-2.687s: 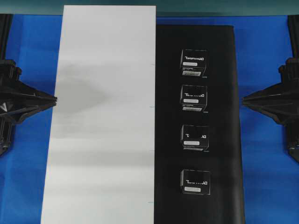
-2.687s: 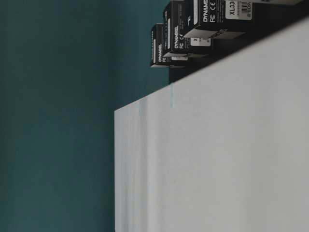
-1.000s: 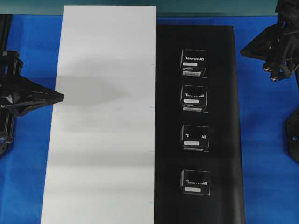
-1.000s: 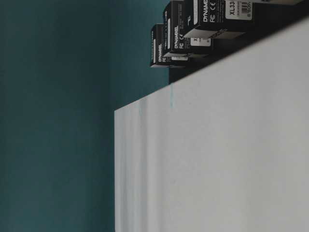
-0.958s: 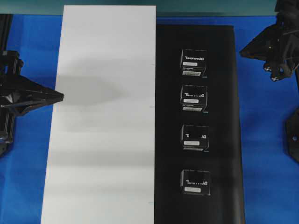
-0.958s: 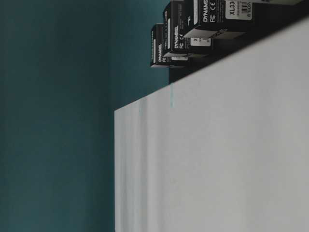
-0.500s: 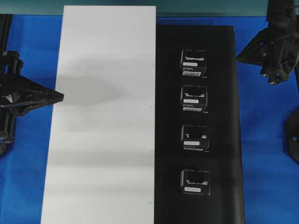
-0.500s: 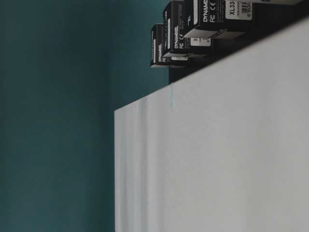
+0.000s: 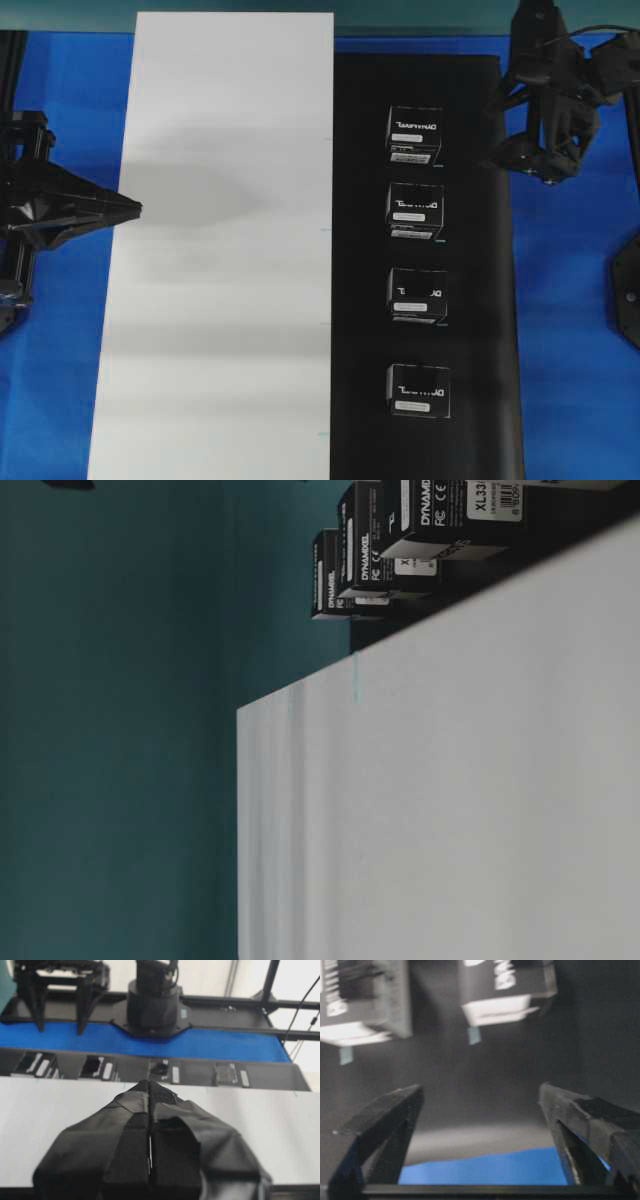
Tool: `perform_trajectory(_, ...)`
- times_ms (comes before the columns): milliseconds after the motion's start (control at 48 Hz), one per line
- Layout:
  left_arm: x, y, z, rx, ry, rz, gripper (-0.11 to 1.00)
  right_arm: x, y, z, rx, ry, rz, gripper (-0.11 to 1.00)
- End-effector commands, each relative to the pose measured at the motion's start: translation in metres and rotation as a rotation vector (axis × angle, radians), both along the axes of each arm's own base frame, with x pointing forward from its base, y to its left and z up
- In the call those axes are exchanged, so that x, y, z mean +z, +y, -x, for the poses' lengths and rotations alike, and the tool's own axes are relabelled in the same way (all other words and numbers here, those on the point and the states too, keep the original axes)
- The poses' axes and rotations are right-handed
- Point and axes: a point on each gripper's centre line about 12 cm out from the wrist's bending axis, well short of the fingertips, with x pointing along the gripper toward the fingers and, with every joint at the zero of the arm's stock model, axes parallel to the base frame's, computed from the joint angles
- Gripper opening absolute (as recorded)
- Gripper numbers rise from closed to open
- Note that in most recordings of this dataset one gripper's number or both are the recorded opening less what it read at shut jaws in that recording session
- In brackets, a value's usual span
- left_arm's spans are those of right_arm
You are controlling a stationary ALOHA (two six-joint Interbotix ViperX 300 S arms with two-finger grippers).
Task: Place the box from the black base onto the white base.
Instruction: 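Lower the open right gripper over the top DYNAMIXEL box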
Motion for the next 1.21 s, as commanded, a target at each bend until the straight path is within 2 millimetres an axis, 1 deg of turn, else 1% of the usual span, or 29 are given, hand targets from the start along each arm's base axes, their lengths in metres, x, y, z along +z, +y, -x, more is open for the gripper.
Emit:
perform_trajectory(0, 0.011, 0.000, -0.002, 0.000, -0.031, -0.002, -0.07, -0.001, -0.002, -0.008, 0.014, 0.004, 0.009, 1.00)
perform_trajectory(208, 0.014, 0.000, -0.002, 0.000, -0.037, 0.000, -0.07, -0.011, -0.005, -0.016, 0.051, 0.028, 0.027, 1.00)
perform_trajectory(333, 0.014, 0.000, -0.002, 0.000, -0.038, -0.002, -0.07, -0.012, -0.006, -0.023, 0.062, 0.016, 0.067, 1.00)
perform_trajectory(625, 0.014, 0.000, -0.002, 0.000, -0.035, 0.000, -0.07, -0.025, -0.006, -0.037, 0.089, 0.037, 0.061, 1.00)
perform_trajectory(833, 0.014, -0.001, -0.002, -0.005, -0.037, 0.000, -0.07, -0.022, -0.014, -0.044, 0.070, 0.017, 0.096, 1.00)
perform_trajectory(979, 0.014, -0.002, -0.002, -0.008, -0.035, 0.000, -0.07, -0.024, -0.013, -0.048, 0.084, 0.023, 0.087, 1.00)
perform_trajectory(1187, 0.015, -0.002, -0.002, -0.009, -0.037, 0.000, -0.07, -0.030, -0.005, -0.056, 0.117, 0.032, 0.083, 1.00)
